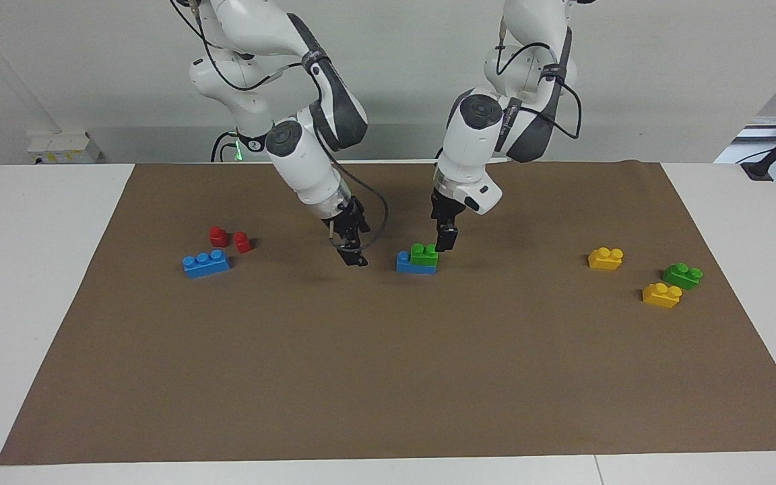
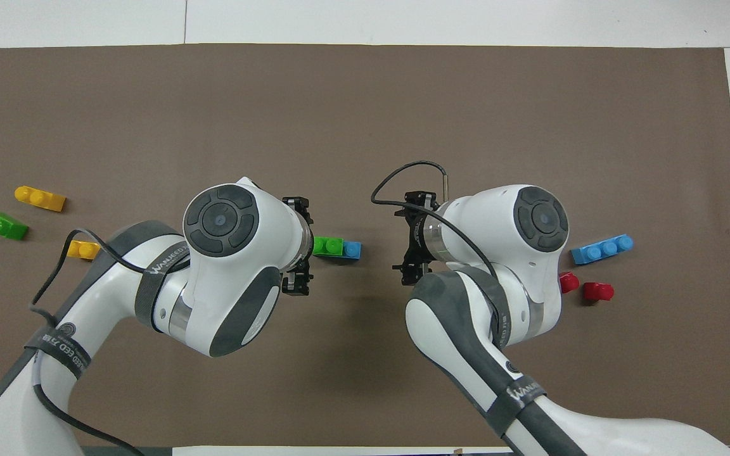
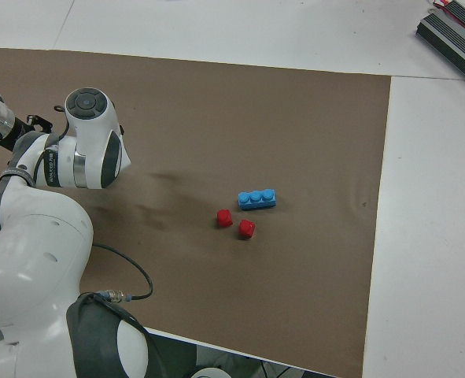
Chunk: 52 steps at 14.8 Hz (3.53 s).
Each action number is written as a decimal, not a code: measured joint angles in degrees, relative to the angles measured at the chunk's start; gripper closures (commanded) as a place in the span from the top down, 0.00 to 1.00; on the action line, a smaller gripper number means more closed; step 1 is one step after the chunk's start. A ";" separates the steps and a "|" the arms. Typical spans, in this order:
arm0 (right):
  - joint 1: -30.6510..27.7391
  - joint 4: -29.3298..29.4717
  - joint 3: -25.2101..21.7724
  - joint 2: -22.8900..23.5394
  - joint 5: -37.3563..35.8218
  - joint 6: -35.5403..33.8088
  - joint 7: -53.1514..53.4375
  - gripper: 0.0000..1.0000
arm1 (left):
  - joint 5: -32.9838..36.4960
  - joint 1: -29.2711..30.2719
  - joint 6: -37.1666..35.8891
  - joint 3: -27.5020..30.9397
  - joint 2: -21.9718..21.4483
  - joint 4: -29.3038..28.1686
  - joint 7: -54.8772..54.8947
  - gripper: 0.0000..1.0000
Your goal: Remove green block with left arm and hold with right
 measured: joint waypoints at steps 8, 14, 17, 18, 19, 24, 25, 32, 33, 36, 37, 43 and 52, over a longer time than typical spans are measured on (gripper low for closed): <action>2.46 0.01 0.01 3.66 0.32 3.91 -2.12 1.00 | 2.65 -1.55 2.48 0.00 4.40 -0.10 -3.91 1.00; 4.09 1.02 0.02 5.50 2.88 6.63 -2.13 1.00 | 3.78 -2.42 3.00 0.12 5.89 -0.10 -5.44 1.00; 4.78 1.72 0.01 6.85 2.88 7.89 -2.17 1.00 | 3.92 -2.42 3.20 0.22 5.93 -0.10 -6.01 1.00; 5.42 2.06 0.02 7.39 2.88 8.53 -2.17 1.00 | 4.12 -2.42 3.27 0.22 5.95 -0.10 -6.17 1.00; 6.07 2.43 0.03 7.93 2.88 9.05 -2.17 1.00 | 4.73 -2.42 3.37 0.23 5.99 -0.11 -6.56 1.00; 7.96 3.95 0.02 10.90 2.88 10.33 -2.18 1.00 | 7.43 -2.46 5.87 0.23 6.17 -1.52 -9.45 1.00; 7.96 4.08 0.01 11.31 2.88 10.48 -2.40 1.00 | 7.48 -2.49 6.22 0.23 6.18 -1.71 -9.53 1.00; 7.93 4.22 -0.20 12.48 2.88 10.63 -3.16 0.92 | 7.60 -2.50 7.11 0.23 6.20 -2.18 -9.75 1.00; 7.87 4.22 -0.24 12.52 2.88 10.63 -3.16 0.83 | 7.61 -2.50 7.28 0.23 6.20 -2.20 -9.77 1.00; 7.71 4.22 -0.33 12.55 2.88 10.63 -3.16 0.47 | 7.61 -2.50 7.67 0.23 6.20 -2.22 -9.92 1.00; 7.62 4.23 -0.37 12.55 2.97 10.63 -3.16 0.32 | 7.61 -2.50 7.71 0.23 6.20 -2.22 -9.95 1.00; 6.94 4.22 -0.41 12.47 6.19 10.63 -3.16 0.00 | 7.63 -2.50 7.84 0.23 6.20 -2.23 -10.08 1.00; 6.91 4.17 -0.56 12.54 8.46 10.63 -3.20 0.00 | 7.76 -2.53 9.31 0.25 6.38 -2.28 -10.14 0.00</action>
